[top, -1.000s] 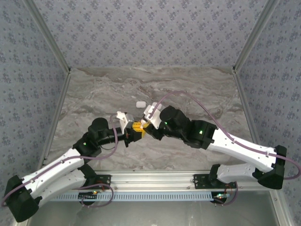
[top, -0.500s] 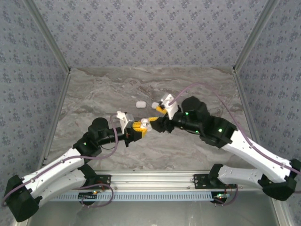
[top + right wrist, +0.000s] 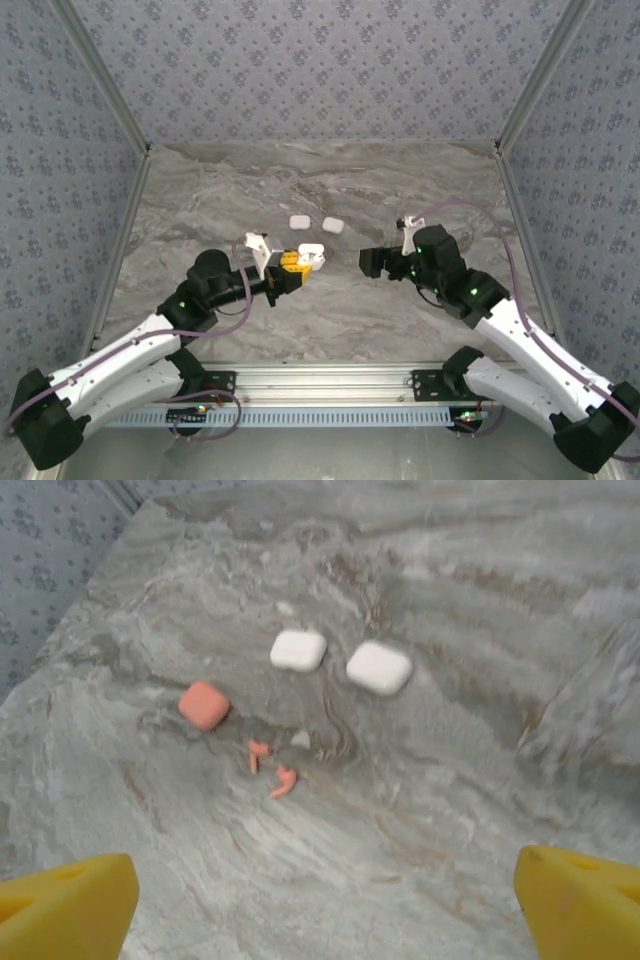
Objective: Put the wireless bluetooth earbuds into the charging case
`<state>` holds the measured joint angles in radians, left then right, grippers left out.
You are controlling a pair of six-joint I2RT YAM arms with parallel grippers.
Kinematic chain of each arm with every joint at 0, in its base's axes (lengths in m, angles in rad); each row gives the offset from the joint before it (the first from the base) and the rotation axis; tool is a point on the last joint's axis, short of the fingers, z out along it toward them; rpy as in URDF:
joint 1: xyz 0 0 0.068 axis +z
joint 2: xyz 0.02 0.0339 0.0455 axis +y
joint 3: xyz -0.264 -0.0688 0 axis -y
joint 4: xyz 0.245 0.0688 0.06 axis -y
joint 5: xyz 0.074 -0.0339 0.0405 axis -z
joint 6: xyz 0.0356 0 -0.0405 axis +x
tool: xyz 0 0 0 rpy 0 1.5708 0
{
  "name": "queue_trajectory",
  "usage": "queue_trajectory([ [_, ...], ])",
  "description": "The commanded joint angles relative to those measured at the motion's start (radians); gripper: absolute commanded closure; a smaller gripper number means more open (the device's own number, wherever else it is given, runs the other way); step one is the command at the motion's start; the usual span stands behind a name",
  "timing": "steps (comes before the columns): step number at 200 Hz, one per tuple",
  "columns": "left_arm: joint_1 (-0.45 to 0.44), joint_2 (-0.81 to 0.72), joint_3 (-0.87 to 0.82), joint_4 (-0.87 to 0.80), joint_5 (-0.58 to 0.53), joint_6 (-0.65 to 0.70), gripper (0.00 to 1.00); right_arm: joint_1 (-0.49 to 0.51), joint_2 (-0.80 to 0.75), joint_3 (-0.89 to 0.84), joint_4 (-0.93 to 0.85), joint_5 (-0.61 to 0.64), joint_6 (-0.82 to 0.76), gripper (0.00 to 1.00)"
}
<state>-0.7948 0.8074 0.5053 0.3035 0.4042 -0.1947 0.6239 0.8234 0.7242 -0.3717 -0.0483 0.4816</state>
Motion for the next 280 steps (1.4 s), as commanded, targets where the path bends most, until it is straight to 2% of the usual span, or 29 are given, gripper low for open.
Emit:
queue_trajectory([
  [1, -0.007, 0.001, 0.002, 0.064, 0.017, -0.006, 1.00, -0.028, -0.050, -0.069, 0.253, -0.209, 0.124, 0.00],
  [43, -0.007, 0.015, 0.005, 0.081, 0.042, -0.015, 1.00, -0.039, -0.047, -0.069, 0.371, -0.359, 0.140, 0.00],
  [69, -0.007, 0.032, 0.010, 0.105, 0.064, -0.027, 1.00, -0.035, -0.022, -0.081, 0.488, -0.448, 0.234, 0.00],
  [154, -0.013, 0.064, 0.033, 0.120, 0.099, -0.037, 1.00, 0.098, 0.142, -0.016, 0.689, -0.540, 0.273, 0.00],
  [206, -0.021, 0.078, 0.042, 0.114, 0.098, -0.036, 1.00, 0.158, 0.191, 0.055, 0.698, -0.573, 0.236, 0.00],
  [280, -0.021, 0.088, 0.050, 0.085, 0.080, -0.019, 1.00, 0.167, 0.101, 0.052, 0.588, -0.540, 0.168, 0.00],
])
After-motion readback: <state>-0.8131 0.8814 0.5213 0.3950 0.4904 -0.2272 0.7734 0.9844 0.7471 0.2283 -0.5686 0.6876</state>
